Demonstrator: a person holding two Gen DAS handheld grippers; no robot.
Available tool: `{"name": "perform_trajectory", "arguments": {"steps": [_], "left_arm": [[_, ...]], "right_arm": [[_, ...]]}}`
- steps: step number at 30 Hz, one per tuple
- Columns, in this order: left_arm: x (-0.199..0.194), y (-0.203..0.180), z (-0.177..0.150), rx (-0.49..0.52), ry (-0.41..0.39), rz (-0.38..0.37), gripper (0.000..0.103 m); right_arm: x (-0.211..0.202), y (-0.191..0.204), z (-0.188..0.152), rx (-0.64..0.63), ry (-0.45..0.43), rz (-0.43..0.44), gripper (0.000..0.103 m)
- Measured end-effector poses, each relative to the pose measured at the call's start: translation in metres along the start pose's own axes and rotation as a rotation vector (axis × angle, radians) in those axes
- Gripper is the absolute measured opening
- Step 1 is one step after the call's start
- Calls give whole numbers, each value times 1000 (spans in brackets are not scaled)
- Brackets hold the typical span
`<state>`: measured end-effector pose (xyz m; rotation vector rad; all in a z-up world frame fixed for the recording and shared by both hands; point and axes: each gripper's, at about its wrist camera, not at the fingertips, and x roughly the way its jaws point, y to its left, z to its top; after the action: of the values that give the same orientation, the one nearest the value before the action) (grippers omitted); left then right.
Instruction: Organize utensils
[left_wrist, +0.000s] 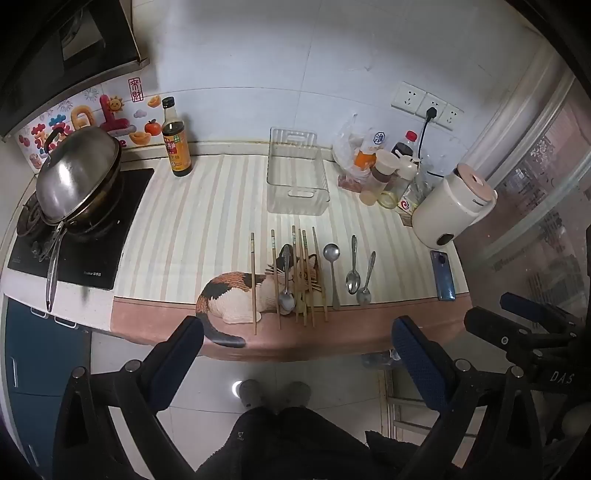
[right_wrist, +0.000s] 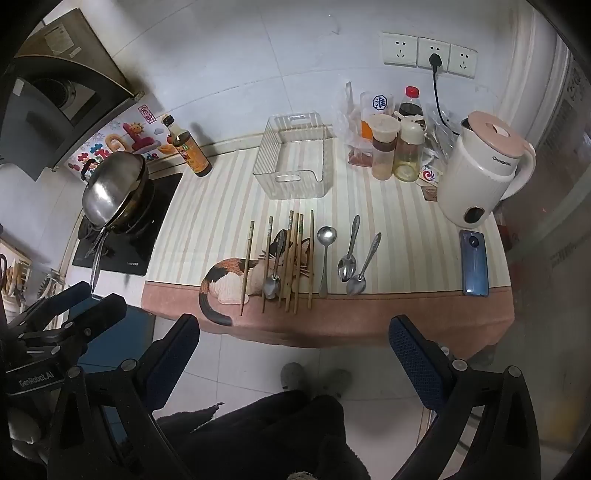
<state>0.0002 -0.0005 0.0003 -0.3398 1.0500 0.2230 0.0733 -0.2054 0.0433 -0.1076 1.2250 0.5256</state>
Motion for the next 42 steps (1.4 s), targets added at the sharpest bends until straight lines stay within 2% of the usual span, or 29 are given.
{"name": "perform_trajectory", "arguments": {"steps": [42], "left_arm": [[2, 1, 6, -1, -3, -7, 103]], "right_arm": [[6, 0, 15, 0, 4, -9, 103]]}}
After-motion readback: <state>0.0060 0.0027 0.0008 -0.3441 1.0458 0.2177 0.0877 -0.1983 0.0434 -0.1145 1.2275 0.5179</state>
